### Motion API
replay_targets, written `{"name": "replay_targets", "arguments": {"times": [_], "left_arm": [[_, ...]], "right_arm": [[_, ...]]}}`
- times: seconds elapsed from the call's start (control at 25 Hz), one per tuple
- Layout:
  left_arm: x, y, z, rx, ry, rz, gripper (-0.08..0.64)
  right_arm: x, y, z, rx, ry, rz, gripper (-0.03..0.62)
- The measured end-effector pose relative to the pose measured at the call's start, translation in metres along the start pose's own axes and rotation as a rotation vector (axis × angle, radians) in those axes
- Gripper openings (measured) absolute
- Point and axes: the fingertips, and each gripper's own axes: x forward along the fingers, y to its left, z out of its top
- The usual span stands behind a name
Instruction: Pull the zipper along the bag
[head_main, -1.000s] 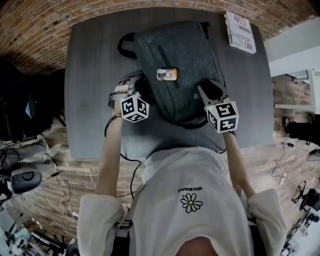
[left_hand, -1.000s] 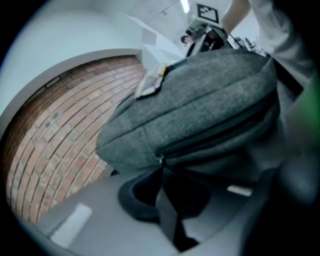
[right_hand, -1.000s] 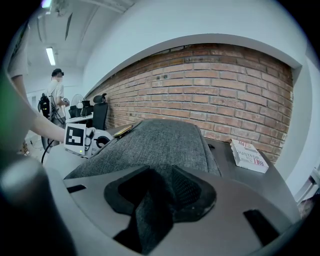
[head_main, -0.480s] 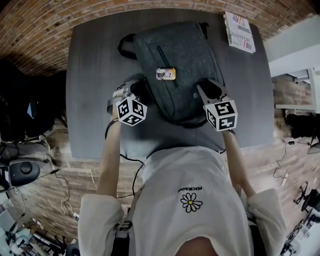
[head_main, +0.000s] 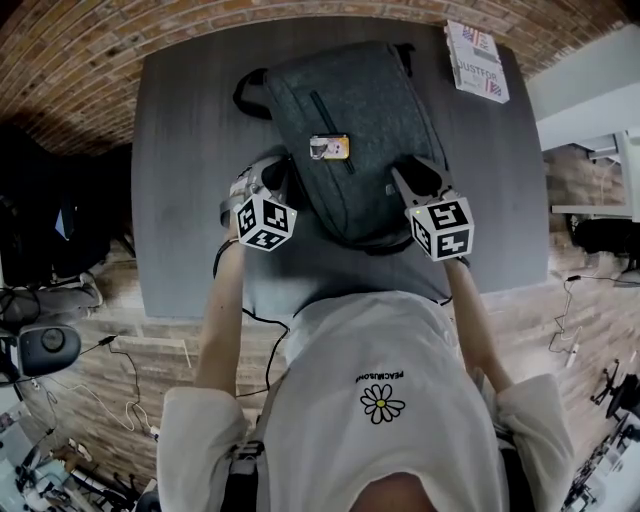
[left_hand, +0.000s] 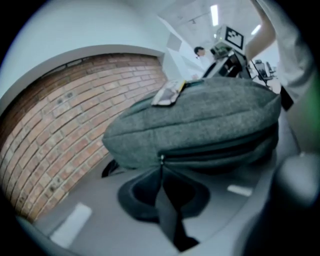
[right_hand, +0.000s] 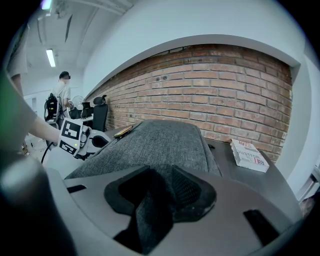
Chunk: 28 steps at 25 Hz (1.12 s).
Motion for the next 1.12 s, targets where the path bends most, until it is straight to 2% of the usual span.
{"name": "replay_targets", "arguments": {"times": [0.16,0.4,0.64,0.68,0.72,0.76,0.88,1.0,1.12], "left_arm": [[0.007,0.0,0.005,-0.001,-0.006,0.001,0.014],[0.013,0.0,0.0,0.039,0.001,-0.02,0.012],[0.006,0.0,-0.004,-0.028,0.034,-0.065,0.011],[0.004,0.0,-0.004,-0.045,0.039,-0.065,0.011],[0.002,-0.001,-0.004,-0.057,0.044,-0.062,0.011],[0.001,-0.002,-0.003,-0.066,0.049,-0.06,0.009],[0.002,0.0,-0.005,-0.089,0.065,-0.067,0.009],[0.002,-0.001,-0.006,-0.085,0.079,-0.089,0.009],[-0.006,-0.008,-0.002,-0.063,0.074,-0.129,0.009]], "right_arm": [[-0.001,-0.002,-0.001,0.0,-0.003,-0.001,0.132],[0.0,0.0,-0.002,0.002,-0.008,0.001,0.13],[-0.001,0.001,0.0,-0.01,-0.008,0.005,0.13],[-0.002,0.006,0.002,-0.037,-0.013,0.023,0.119],[-0.005,0.015,0.005,-0.079,-0.023,0.058,0.018],[-0.008,0.029,0.009,-0.128,-0.036,0.11,0.0],[-0.002,0.077,0.016,-0.226,-0.024,0.279,0.0],[0.006,0.086,0.014,-0.256,0.021,0.328,0.0],[0.005,0.085,0.013,-0.225,0.04,0.344,0.001]]}}
